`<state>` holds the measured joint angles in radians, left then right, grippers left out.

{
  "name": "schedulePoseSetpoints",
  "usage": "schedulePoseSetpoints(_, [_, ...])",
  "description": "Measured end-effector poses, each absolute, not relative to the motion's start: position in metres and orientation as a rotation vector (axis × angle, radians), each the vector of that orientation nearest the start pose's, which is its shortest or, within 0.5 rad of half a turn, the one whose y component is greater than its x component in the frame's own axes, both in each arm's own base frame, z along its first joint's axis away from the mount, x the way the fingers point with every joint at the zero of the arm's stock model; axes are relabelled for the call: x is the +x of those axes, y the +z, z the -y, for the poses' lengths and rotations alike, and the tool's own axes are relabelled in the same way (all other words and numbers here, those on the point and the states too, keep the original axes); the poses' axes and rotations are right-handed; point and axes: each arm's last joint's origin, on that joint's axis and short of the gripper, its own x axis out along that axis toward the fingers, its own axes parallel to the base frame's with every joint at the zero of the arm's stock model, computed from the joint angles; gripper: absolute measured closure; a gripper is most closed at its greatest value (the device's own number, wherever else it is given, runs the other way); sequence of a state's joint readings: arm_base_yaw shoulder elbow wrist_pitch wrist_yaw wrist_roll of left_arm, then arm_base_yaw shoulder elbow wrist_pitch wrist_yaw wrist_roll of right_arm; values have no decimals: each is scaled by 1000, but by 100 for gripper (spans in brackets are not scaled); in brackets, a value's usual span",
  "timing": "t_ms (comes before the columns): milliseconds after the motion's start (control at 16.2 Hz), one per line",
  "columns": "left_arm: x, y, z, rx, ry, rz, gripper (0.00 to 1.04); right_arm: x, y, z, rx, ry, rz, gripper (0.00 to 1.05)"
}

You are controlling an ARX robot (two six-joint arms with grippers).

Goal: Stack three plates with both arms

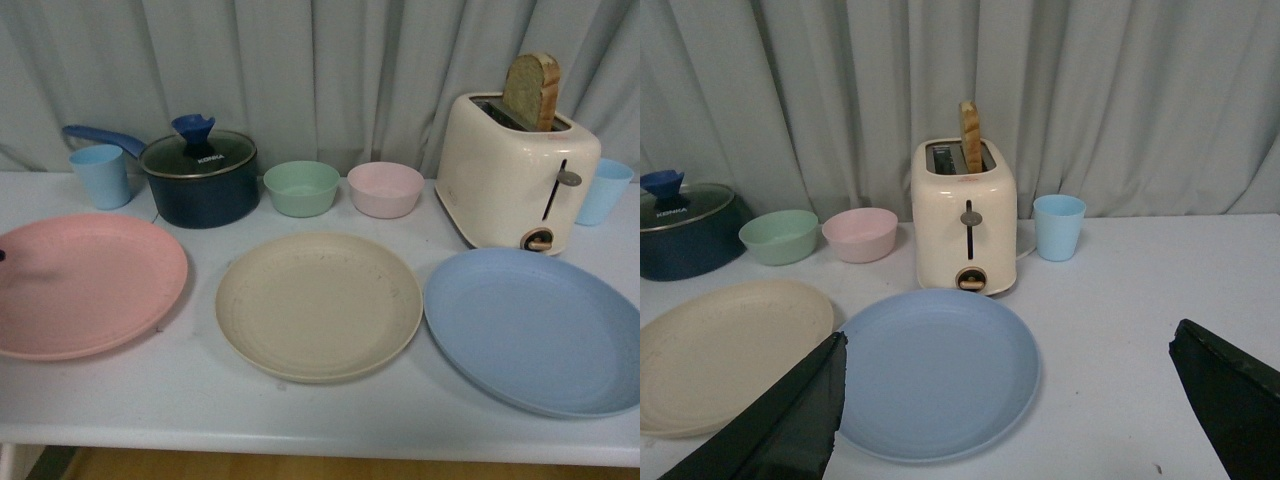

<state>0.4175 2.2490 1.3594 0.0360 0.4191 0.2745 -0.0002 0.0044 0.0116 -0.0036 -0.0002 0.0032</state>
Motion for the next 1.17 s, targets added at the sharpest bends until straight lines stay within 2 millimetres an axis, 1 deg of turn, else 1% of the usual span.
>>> schedulePoseSetpoints(123, [401,108,-175,-61,-81,-738,102,97,167,0,3,0,4,6])
schedulePoseSetpoints(185, [395,123,-171,-39,-84,-708,102,97,167,0,3,0,3,6])
schedulePoseSetpoints(247, [393,138,-161,-24,-107,-677,102,97,167,0,3,0,4,6])
schedulePoseSetpoints(308, [397,153,-147,-5,-148,-630,102,97,167,0,3,0,4,6])
schedulePoseSetpoints(370, [402,171,-127,14,-192,-575,102,97,167,0,3,0,3,6])
schedulePoseSetpoints(432, [405,181,-107,21,-239,-543,102,97,167,0,3,0,4,6])
schedulePoseSetpoints(493, [407,186,-85,23,-288,-531,102,97,167,0,3,0,4,6])
schedulePoseSetpoints(555, [410,186,-62,33,-340,-529,102,97,167,0,3,0,4,6])
schedulePoseSetpoints(678, [417,180,-24,33,-408,-530,102,97,167,0,3,0,4,6])
schedulePoseSetpoints(801, [422,168,1,20,-442,-547,102,97,167,0,3,0,4,6])
schedulePoseSetpoints(1048, [430,125,30,-21,-456,-641,102,97,167,0,3,0,4,6])
schedulePoseSetpoints(1171, [438,117,32,-44,-439,-634,102,97,167,0,3,0,4,6])
